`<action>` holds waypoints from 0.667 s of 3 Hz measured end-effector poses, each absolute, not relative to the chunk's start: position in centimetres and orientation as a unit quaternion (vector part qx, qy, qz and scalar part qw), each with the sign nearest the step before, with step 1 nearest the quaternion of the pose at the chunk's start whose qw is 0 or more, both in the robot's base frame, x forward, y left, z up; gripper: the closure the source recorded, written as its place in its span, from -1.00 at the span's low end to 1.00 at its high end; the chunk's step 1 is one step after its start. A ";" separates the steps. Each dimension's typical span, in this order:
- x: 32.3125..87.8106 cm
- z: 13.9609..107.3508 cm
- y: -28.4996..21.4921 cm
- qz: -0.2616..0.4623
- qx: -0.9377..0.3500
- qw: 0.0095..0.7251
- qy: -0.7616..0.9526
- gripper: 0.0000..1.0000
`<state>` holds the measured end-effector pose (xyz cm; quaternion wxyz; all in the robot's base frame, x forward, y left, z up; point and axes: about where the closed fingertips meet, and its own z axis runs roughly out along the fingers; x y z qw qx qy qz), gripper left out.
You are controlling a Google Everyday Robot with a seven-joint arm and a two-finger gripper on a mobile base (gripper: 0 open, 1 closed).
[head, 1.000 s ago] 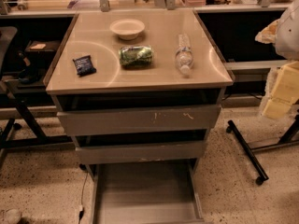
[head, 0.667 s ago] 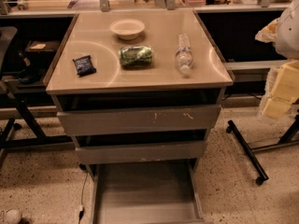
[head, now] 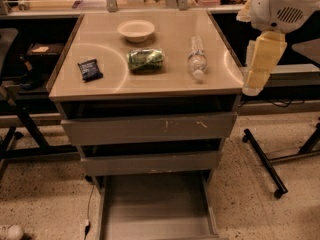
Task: Place green can into bottom drawer
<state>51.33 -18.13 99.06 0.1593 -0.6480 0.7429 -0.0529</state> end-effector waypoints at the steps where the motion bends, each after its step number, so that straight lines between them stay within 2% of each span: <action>1: 54.9 99.3 -15.4 -0.047 -0.665 0.157 0.729 -1.00; 2: 55.5 99.6 -14.7 -0.049 -0.666 0.169 0.725 -1.00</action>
Offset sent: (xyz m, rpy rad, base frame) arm 0.0318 0.0246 0.0021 -0.0009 0.0076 0.0402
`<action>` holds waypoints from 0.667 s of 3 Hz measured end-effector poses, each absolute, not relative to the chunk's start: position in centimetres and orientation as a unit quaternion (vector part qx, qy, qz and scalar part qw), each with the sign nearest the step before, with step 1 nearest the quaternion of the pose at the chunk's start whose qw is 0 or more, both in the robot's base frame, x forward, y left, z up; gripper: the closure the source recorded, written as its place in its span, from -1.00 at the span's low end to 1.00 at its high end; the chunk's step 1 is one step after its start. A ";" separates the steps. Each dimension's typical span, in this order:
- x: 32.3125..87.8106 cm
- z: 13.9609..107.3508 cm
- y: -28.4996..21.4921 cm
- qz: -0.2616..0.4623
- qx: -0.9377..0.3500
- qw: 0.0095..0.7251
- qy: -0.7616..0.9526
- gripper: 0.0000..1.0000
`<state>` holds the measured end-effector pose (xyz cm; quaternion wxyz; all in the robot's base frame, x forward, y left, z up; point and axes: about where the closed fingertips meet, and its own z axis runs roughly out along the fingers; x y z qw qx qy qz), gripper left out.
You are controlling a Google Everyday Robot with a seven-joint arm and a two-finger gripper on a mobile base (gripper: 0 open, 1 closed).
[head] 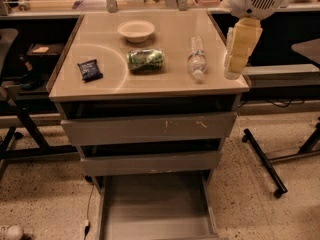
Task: Place green can into bottom drawer
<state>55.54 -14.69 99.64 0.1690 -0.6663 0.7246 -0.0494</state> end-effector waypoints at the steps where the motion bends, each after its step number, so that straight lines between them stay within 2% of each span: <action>1: 57.3 99.1 -13.1 -0.048 -0.675 0.185 0.712 -1.00; 2: 60.5 97.9 -10.6 -0.037 -0.692 0.186 0.697 -1.00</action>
Offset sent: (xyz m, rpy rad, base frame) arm 0.1267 0.1046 -0.0130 0.0803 -0.0247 0.1919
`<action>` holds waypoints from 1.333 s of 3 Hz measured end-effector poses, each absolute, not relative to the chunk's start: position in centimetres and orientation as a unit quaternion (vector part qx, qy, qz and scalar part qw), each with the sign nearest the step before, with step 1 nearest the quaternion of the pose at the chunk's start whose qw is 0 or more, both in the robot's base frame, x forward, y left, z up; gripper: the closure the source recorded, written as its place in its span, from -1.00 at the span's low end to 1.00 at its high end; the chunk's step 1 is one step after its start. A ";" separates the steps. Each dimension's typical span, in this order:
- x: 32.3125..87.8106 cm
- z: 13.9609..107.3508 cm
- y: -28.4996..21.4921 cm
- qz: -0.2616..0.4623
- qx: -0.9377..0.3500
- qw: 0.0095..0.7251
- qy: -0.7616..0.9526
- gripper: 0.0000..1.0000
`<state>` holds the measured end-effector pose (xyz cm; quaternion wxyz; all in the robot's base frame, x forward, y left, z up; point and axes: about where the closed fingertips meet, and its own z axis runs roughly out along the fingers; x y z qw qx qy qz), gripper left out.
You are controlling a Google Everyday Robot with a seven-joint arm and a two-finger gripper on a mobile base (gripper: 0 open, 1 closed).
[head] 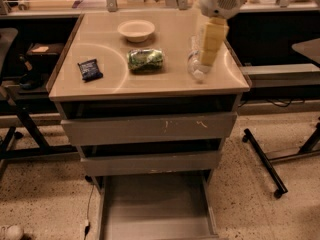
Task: Place green can into bottom drawer
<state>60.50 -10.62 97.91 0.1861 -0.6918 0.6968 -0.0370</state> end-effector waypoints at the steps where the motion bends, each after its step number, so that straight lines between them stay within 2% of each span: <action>1: 65.3 97.2 -6.3 -0.016 -0.713 0.193 0.674 -1.00; 2: 68.5 96.9 -2.2 0.001 -0.725 0.215 0.654 -1.00; 4: 70.6 94.9 -0.8 0.001 -0.726 0.220 0.652 -1.00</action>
Offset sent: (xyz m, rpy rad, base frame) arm 0.0965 0.1108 -0.0109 0.0817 0.0725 0.1878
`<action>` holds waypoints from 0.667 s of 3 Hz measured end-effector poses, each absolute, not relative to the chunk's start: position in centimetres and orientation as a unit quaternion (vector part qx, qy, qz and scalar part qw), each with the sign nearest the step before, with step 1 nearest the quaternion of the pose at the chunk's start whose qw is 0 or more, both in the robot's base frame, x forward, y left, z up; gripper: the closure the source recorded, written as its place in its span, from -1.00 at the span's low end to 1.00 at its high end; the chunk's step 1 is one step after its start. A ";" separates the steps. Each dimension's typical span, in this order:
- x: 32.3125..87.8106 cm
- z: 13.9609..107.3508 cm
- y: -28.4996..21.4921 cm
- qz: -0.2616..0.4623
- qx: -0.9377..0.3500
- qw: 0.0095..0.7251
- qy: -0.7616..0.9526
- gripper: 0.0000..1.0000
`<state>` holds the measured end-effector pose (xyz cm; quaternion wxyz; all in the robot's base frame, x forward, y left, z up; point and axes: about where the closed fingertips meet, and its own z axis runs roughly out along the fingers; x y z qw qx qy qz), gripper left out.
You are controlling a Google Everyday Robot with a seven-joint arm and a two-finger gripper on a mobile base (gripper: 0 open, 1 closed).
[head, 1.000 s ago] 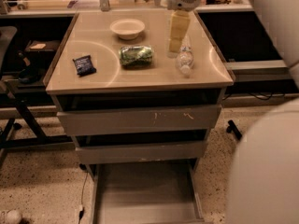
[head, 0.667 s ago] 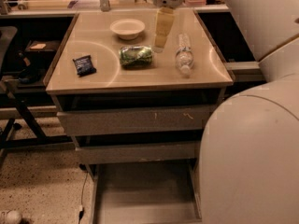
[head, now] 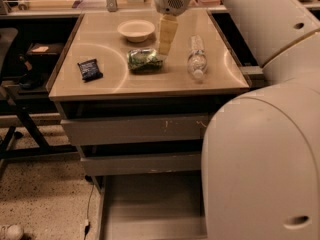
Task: Place green can into bottom drawer
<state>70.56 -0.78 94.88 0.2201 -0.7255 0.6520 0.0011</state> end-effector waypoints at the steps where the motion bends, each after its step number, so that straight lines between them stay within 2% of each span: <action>1: 72.9 90.9 0.5 0.016 -0.726 0.201 0.657 -1.00; 2: 74.5 87.5 1.2 0.033 -0.726 0.183 0.663 -1.00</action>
Offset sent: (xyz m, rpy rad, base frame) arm 0.0631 0.0194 -0.1032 -0.0330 0.1816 -0.0006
